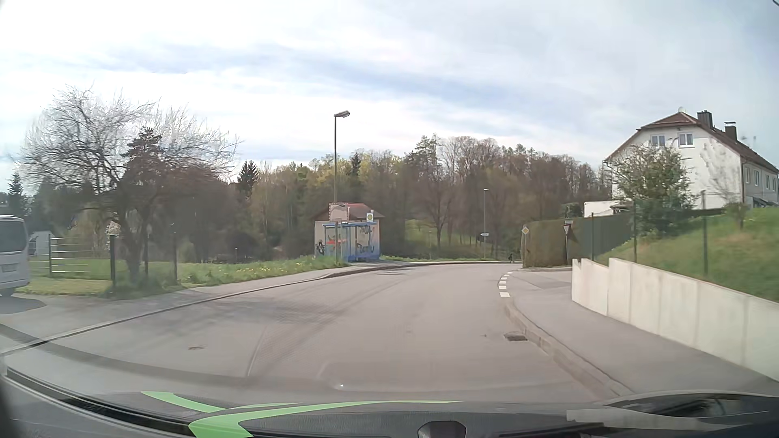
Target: Follow the waypoints while adhering to traffic rules and regulations
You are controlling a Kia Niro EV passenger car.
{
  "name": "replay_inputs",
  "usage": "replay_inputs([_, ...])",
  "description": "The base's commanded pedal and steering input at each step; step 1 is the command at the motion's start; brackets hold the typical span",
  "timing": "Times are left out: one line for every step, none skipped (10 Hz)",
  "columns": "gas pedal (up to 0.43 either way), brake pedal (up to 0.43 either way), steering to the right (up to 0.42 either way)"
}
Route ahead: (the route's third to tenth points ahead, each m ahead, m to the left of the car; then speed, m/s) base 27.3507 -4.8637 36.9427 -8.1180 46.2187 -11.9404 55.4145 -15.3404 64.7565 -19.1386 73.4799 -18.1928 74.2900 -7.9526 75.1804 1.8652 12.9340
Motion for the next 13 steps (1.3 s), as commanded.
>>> replay_inputs([0.0, 0.055, 0.04])
replay_inputs([0.0, 0.073, 0.041])
replay_inputs([0.0, 0.091, 0.041])
replay_inputs([0.0, 0.116, 0.042])
replay_inputs([0.0, 0.14, 0.045])
replay_inputs([0.0, 0.152, 0.047])
replay_inputs([0.0, 0.171, 0.049])
replay_inputs([0.0, 0.177, 0.05])
replay_inputs([0.0, 0.207, 0.05])
replay_inputs([0.0, 0.226, 0.05])
replay_inputs([0.0, 0.25, 0.05])
replay_inputs([0.0, 0.25, 0.05])
replay_inputs([0.0, 0.25, 0.049])
